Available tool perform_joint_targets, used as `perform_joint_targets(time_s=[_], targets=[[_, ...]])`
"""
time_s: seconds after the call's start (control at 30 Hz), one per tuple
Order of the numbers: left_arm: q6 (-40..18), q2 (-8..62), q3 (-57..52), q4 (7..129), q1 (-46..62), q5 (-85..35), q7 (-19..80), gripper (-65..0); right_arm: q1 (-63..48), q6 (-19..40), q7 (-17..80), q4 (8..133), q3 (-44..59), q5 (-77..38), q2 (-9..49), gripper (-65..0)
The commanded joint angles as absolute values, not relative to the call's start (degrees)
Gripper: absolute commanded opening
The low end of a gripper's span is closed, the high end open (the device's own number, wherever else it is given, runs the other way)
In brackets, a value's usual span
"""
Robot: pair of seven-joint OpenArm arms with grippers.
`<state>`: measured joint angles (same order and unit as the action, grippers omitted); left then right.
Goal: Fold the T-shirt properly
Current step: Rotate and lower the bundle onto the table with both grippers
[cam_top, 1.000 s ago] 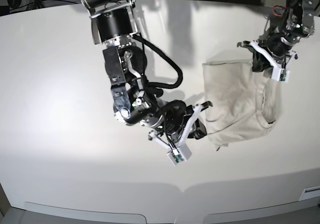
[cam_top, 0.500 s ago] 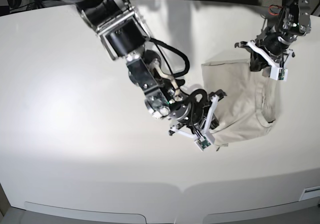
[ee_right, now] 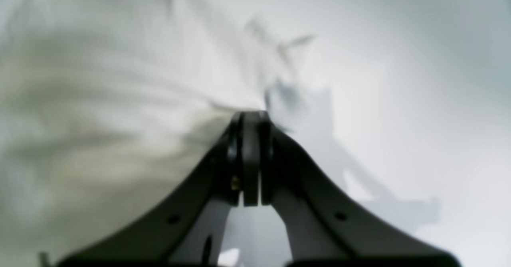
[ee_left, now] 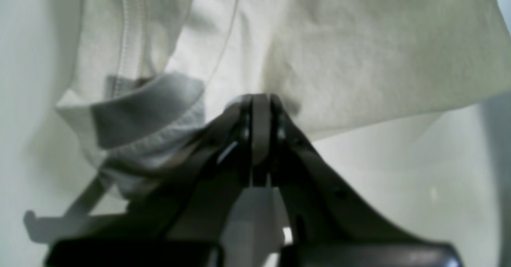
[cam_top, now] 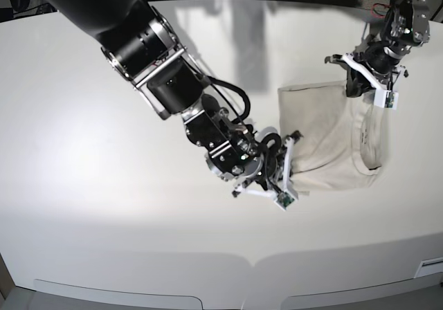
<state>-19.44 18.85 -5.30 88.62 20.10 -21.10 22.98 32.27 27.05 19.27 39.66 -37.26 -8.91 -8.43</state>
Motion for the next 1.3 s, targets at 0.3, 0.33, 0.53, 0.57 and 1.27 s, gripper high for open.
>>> perform_joint_targets(time_s=[0.3,0.33,0.53,0.57,1.27], targets=[[-16.0,22.7,-5.6,87.2,17.8,-12.9,19.2,-65.0,29.9,29.8,26.7,40.6,-37.9,-0.7,-9.0,-65.0],[-16.0,23.4,-5.6,86.7,17.3,-13.0,19.2,-65.0,29.2,29.7,27.0,41.0,-37.9,0.0,-9.0,-65.0],[-16.0,24.9,-5.6,82.5,14.3,-13.0,18.3,-65.0,22.2,29.0,29.4,52.2,-37.9,0.0,-4.8,-65.0],[-16.0,24.9,-5.6,81.7,13.8,-13.1,18.0,-65.0,20.5,28.8,29.9,55.5,-37.9,0.0,-3.6,-65.0],[-24.1,21.0,-5.5,79.8,11.4,-20.9,19.7,-65.0,-9.0,15.5,24.3,101.3,-35.8,-0.1,14.2,-65.0]])
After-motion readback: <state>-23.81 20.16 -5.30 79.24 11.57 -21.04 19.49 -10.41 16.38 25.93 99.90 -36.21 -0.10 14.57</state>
